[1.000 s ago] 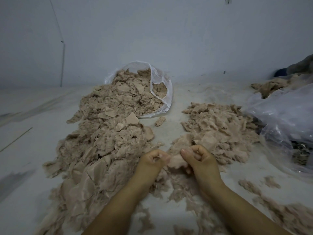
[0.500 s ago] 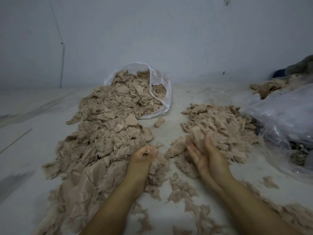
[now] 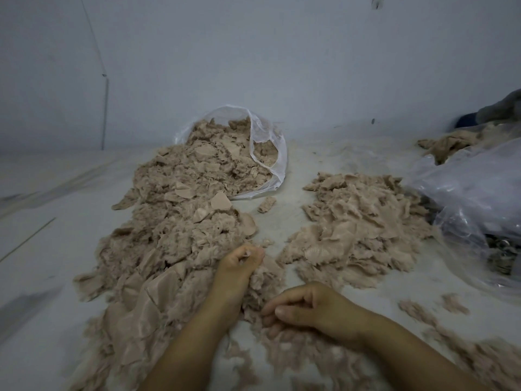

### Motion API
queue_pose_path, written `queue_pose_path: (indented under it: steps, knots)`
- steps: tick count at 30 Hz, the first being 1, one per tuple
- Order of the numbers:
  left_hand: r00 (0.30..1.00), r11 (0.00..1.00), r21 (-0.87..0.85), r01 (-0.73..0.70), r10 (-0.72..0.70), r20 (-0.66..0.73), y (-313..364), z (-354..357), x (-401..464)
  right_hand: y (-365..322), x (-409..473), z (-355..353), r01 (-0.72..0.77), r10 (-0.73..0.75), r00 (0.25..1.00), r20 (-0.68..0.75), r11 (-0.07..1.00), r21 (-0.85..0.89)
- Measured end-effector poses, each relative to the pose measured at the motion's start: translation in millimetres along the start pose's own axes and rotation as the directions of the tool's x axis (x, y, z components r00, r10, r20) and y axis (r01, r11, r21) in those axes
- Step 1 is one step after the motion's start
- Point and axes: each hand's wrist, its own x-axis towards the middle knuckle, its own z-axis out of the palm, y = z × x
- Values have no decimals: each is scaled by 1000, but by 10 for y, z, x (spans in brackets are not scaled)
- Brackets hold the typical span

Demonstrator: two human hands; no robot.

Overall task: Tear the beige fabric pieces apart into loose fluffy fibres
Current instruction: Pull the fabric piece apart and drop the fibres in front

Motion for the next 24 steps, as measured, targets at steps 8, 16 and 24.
queue_pose_path:
  steps: [8,16,24]
  knots:
    - [996,996,7,90,-90,-14,-40,9,15,10,257,-404,-1,114,861,-495,975,223]
    - [991,990,-30,135,-134,32,-76,-12,34,-283,491,-660,-4,157,808,-567,965,262]
    - [983,980,-165,108,-80,167,-52,17,-13,-120,180,2,-32,113,903,-414,980,196]
